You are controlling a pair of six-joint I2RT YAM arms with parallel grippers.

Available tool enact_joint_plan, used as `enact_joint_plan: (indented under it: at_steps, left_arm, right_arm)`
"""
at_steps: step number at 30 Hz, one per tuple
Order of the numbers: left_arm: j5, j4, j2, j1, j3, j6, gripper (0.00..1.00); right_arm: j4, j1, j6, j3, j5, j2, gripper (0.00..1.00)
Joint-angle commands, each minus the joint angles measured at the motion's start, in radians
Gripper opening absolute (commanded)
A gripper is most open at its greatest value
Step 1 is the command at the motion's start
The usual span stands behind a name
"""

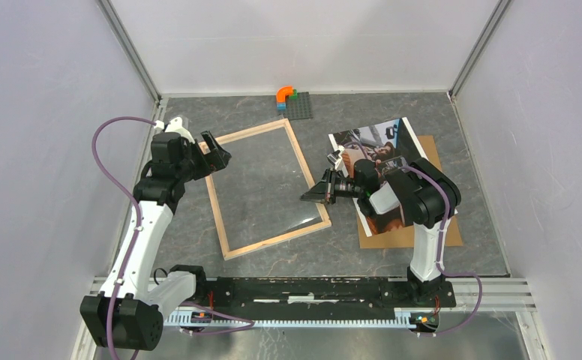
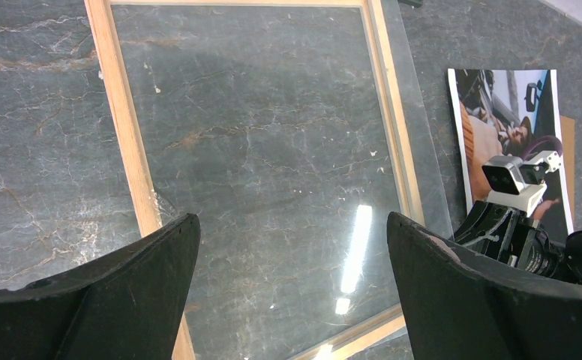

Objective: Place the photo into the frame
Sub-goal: Place the photo frame item in the photo frame.

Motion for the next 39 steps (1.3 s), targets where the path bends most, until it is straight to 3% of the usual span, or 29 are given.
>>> enact_joint_plan:
  at_steps: [1, 13, 24, 34, 39]
  left_arm:
    - [0.012, 0.041, -0.008, -0.004, -0.009, 0.055, 1.0]
    - [0.018, 0.046, -0.008, -0.004, -0.011, 0.054, 1.0]
    - [0.028, 0.048, -0.01, -0.004, -0.014, 0.051, 1.0]
    - [0.04, 0.05, -0.013, -0.004, -0.016, 0.048, 1.0]
    - [0.046, 0.05, -0.026, -0.003, -0.019, 0.046, 1.0]
  right_arm:
    - [0.068, -0.002, -0.024, -0.011, -0.013, 0.002, 0.0]
    - [0.068, -0.004, -0.028, 0.008, -0.017, 0.027, 0.0]
    - [-0.035, -0.002, -0.108, 0.051, -0.016, 0.039, 0.0]
    - [-0.291, 0.001, -0.289, 0.1, 0.015, -0.013, 0.28]
    - [-0.467, 0.001, -0.409, 0.137, 0.052, -0.046, 0.38]
